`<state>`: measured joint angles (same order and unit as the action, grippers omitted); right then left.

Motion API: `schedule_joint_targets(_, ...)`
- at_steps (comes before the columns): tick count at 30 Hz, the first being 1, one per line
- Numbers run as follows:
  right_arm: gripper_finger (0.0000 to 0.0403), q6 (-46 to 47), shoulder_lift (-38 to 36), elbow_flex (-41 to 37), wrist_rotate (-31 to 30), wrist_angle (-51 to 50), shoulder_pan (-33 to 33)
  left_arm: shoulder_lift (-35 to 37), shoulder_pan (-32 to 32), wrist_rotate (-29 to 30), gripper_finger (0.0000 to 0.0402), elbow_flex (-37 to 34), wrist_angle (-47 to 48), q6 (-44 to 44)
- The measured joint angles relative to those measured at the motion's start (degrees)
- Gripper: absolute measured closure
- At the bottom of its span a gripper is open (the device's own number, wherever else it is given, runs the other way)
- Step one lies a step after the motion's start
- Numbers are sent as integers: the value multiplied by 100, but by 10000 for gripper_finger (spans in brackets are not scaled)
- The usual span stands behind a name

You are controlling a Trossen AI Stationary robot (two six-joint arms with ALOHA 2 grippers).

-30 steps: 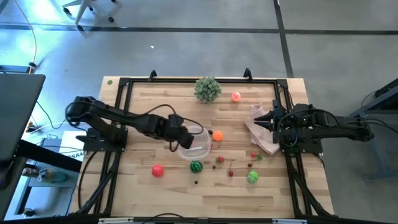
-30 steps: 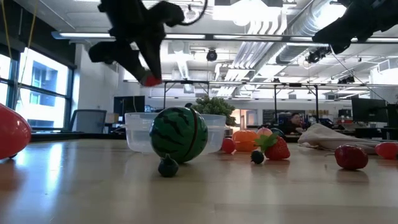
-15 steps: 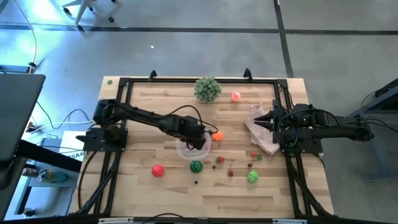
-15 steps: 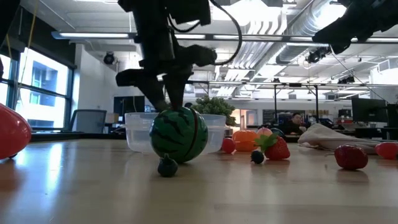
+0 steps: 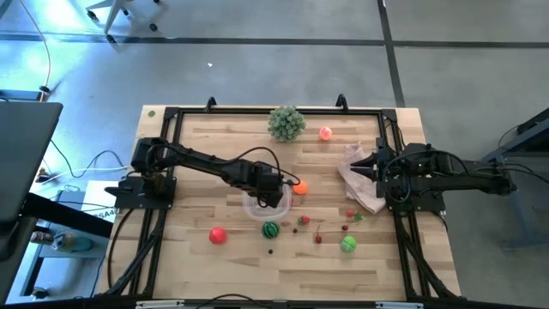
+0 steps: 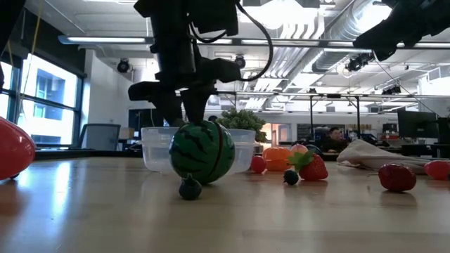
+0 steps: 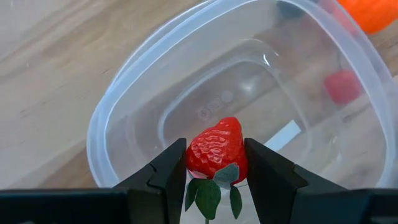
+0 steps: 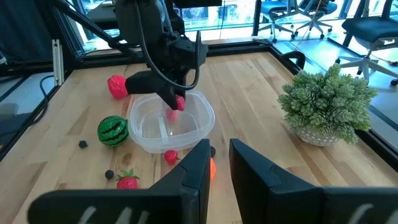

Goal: Pick and placing Produce into tupperware
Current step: Put the left red strawberry into the transparent bin

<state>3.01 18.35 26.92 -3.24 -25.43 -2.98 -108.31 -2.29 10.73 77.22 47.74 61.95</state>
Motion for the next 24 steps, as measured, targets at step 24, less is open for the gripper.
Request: schedule_joint_targets(24, 351, -1, 1, 0, 2, 0, 0, -162, 3, 23, 263, -3, -12, -122)
